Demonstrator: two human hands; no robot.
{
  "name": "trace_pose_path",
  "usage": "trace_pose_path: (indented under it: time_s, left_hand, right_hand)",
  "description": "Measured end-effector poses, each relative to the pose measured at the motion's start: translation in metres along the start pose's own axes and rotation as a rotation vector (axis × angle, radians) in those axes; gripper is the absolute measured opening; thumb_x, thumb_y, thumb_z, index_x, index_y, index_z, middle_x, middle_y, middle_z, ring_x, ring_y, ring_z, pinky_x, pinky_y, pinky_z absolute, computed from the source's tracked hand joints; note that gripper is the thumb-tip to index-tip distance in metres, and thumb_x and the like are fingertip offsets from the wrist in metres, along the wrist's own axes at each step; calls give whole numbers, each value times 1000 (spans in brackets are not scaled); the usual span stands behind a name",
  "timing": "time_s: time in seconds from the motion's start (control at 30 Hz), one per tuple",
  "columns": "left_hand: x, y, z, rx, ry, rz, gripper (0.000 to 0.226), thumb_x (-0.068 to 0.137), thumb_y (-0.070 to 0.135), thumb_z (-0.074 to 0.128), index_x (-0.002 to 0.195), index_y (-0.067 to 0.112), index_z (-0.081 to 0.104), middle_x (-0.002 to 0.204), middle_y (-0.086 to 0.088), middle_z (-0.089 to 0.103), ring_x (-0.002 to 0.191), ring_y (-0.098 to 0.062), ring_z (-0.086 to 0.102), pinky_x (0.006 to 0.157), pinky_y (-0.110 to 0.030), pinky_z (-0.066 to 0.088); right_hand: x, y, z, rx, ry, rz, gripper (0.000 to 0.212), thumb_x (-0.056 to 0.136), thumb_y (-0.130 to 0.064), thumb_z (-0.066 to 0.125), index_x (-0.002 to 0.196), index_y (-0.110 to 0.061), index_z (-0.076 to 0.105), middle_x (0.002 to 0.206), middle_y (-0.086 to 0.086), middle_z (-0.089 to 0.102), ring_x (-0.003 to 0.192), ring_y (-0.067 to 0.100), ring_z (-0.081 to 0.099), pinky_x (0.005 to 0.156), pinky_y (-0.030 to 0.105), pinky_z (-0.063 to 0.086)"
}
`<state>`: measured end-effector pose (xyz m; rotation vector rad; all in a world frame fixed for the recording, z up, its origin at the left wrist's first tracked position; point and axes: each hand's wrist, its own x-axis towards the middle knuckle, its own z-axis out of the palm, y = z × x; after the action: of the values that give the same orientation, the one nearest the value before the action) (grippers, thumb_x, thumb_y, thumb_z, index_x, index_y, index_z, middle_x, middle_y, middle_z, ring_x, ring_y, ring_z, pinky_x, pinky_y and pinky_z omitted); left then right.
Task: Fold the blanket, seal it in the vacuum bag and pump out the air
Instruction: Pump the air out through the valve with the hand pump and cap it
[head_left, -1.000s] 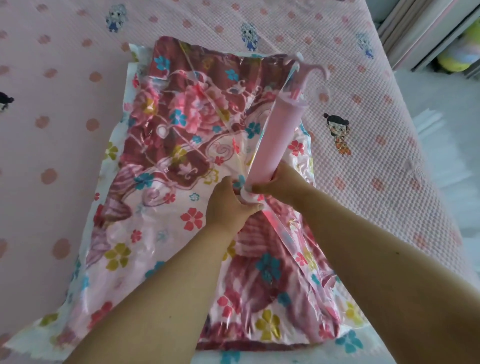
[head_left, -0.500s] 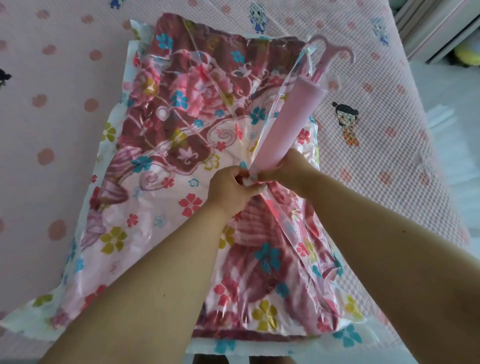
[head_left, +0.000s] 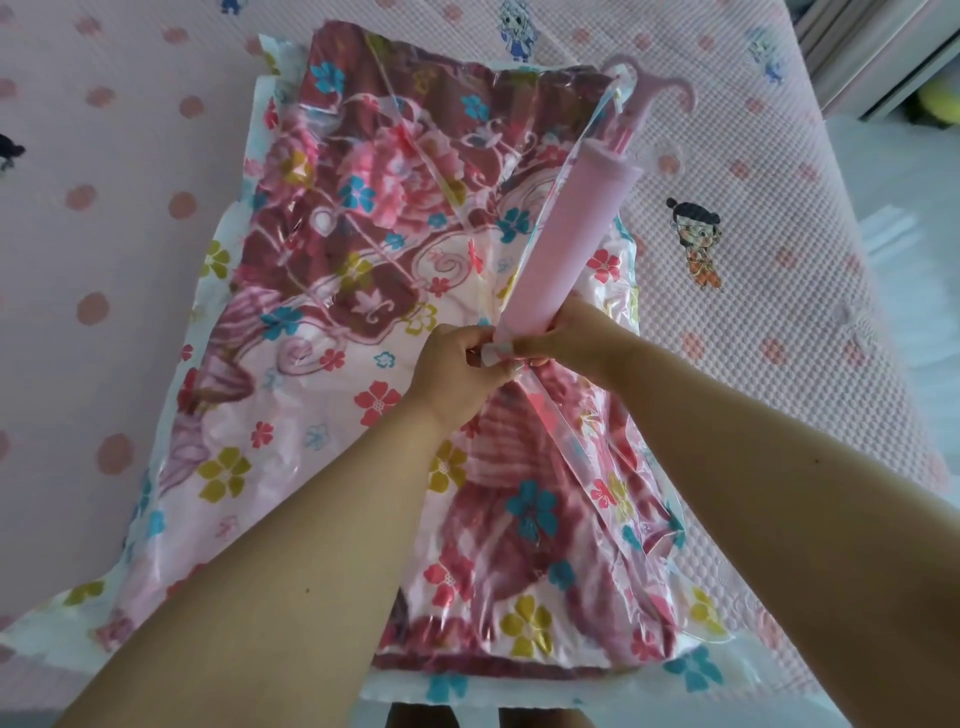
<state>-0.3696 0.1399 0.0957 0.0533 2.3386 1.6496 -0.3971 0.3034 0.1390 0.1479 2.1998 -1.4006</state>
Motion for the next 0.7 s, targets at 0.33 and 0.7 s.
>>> trace_pose_path:
  time_s: [0.33,0.7]
  left_hand:
    - [-5,6,19,90,283,-65,29,71,35,83,87,17,67,95,9,42,73,-4,48,62,3,39]
    - [4,10,7,65,-94,-97,26,87,31,68,100,10,63,120,0,34,92,-10,55,81,-20,49]
  right_hand:
    - [-8,-3,14,286,140,-47,57,71,-25,75,120,-9,50,98,4,61,94,22,60,73,28,50]
    - [-13,-2,1,219,204,-71,59,72,-13,80,121,-9,49,110,6,64,105,22,60,88,33,52]
